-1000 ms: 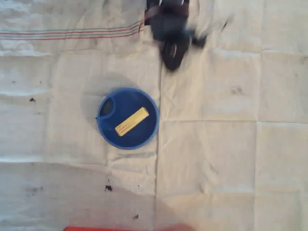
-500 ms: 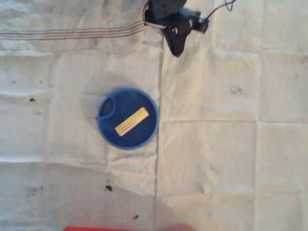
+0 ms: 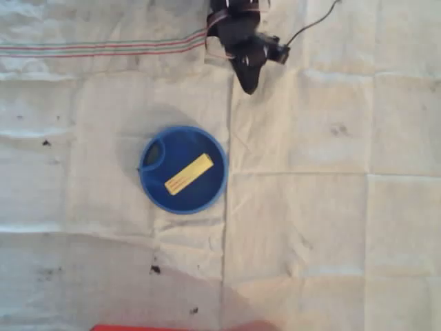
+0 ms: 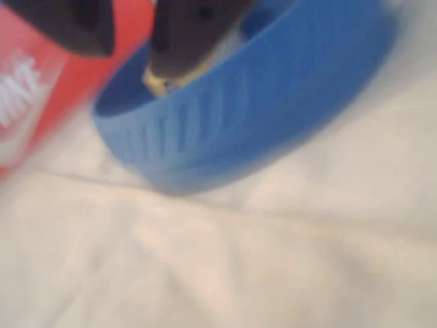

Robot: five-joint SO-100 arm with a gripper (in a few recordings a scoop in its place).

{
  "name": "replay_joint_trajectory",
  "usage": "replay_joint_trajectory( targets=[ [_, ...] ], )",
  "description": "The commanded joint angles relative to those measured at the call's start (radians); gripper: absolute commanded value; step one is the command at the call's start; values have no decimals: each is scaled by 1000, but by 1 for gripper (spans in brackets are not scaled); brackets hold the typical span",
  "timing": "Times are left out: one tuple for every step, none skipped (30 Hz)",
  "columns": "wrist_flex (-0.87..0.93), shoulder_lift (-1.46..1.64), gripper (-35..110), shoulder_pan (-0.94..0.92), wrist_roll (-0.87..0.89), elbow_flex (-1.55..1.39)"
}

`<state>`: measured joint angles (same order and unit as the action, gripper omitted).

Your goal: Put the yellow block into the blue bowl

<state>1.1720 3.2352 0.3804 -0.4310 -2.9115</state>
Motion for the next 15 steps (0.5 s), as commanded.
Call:
replay_joint_trajectory(
  targets=[
    [-25, 103, 0, 29, 12, -15],
    [-25, 103, 0, 38, 12, -25],
    [-25, 103, 0, 48, 12, -31],
    [-25, 103, 0, 58, 12, -31],
    [-21, 103, 0, 69, 12, -31],
    [-17, 103, 1, 81, 11, -31],
    [-15, 103, 1, 95, 3, -31],
    [-14, 103, 0, 106, 0, -31],
    [-14, 103, 1, 115, -2, -31],
    [-20, 103, 1, 124, -2, -31],
    [-23, 103, 1, 132, -2, -31],
    [-25, 104, 1, 140, -2, -31],
    [-25, 104, 1, 147, 8, -31],
    [-25, 104, 1, 153, 9, -31],
    [-23, 104, 1, 161, 9, -31]
  ],
)
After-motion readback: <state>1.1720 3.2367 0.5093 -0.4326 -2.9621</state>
